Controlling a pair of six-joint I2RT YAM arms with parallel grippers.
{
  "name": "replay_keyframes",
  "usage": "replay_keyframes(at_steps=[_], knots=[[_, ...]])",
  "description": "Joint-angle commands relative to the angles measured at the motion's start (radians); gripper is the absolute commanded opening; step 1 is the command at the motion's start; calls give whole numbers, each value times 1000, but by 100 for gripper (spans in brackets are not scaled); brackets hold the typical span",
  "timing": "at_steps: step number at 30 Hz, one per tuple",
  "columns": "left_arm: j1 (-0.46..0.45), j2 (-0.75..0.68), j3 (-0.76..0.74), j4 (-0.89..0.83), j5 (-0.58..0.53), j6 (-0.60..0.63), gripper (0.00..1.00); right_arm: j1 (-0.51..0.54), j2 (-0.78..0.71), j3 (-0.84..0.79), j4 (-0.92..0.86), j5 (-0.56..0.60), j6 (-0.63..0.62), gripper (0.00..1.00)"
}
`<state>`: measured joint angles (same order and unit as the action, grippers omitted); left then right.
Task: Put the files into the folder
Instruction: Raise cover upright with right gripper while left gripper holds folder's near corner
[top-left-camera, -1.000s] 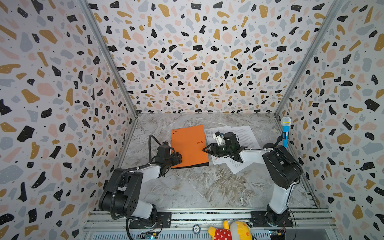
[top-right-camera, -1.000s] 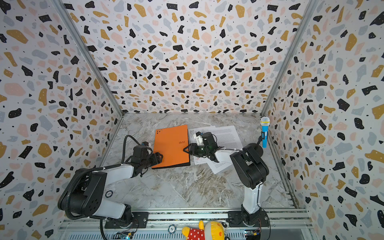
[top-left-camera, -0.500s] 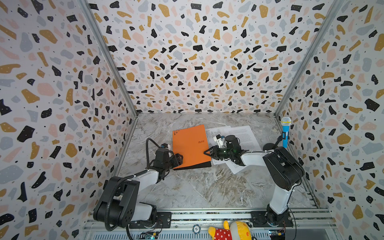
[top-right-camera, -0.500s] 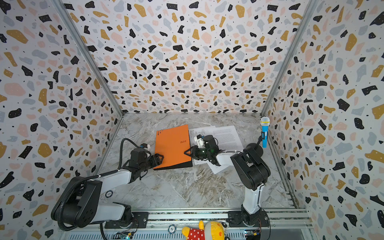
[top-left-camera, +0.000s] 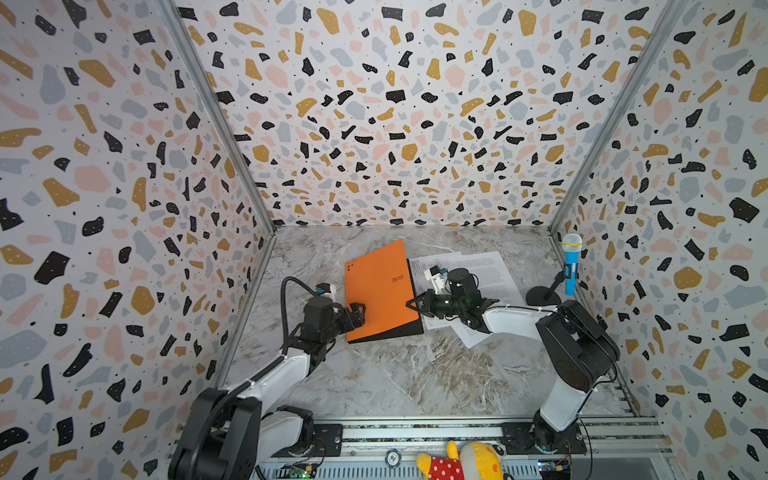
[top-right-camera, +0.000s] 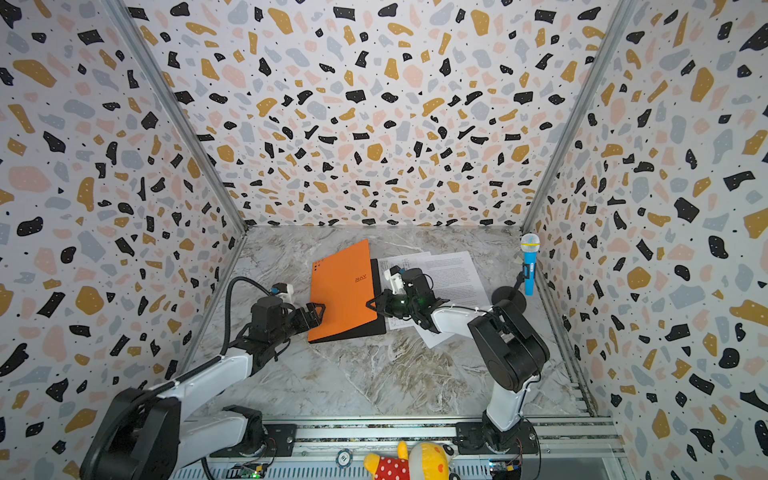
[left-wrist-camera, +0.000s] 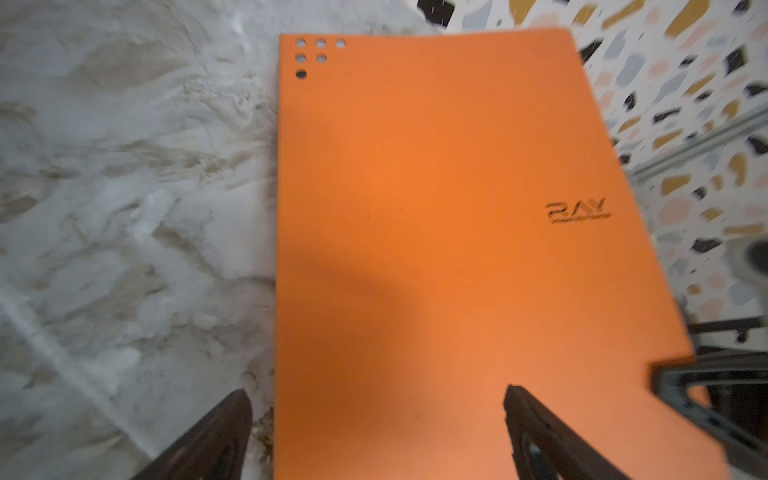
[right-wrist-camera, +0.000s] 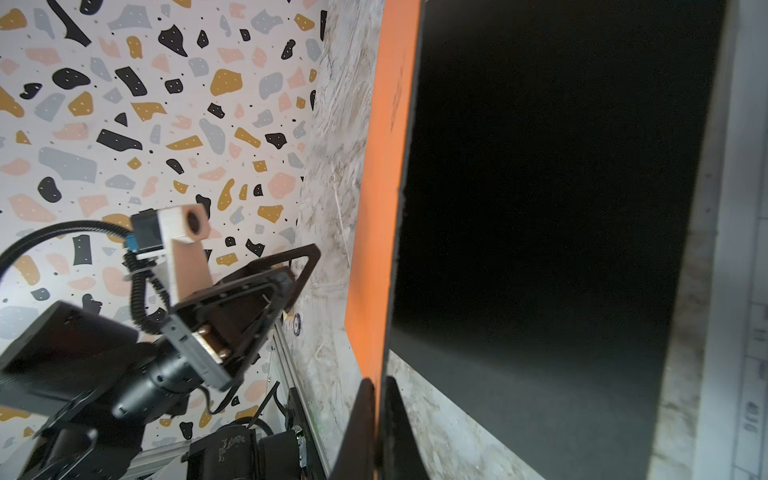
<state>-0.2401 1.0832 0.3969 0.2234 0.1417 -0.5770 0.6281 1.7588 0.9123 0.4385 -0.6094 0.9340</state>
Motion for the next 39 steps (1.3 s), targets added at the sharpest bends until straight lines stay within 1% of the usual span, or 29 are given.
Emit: replay_keyframes(at_steps=[1,3,6,9,12,16,22,24,27,31,39], knots=[[-43,-161,-27,-62,-66,49,100,16,-43,43,-45,46,-9,0],[-98,-270,-50,-106,-120,66,100,22,-44,48,-43,48,5,0],[-166,-385,-98,-144,-181,70,100,29,-54,52,-40,54,12,0],[-239,-428,-133,-164,-241,78,100,30,-65,49,-42,62,22,0],[-344,-412,-135,-169,-330,93,100,29,-67,53,-41,57,31,0],[-490,-340,-109,-142,-479,123,100,29,-66,65,-44,49,43,0],[-664,-237,-78,-102,-615,172,100,29,-75,71,-45,48,58,0],[-703,-204,-69,-102,-641,186,100,28,-81,70,-40,50,66,0],[-738,-160,-60,-100,-658,193,97,28,-84,67,-29,43,82,0],[-755,-116,-52,-93,-673,202,93,29,-88,61,-19,31,96,0],[-763,-22,17,-134,-801,234,90,29,-114,42,-2,29,129,1]])
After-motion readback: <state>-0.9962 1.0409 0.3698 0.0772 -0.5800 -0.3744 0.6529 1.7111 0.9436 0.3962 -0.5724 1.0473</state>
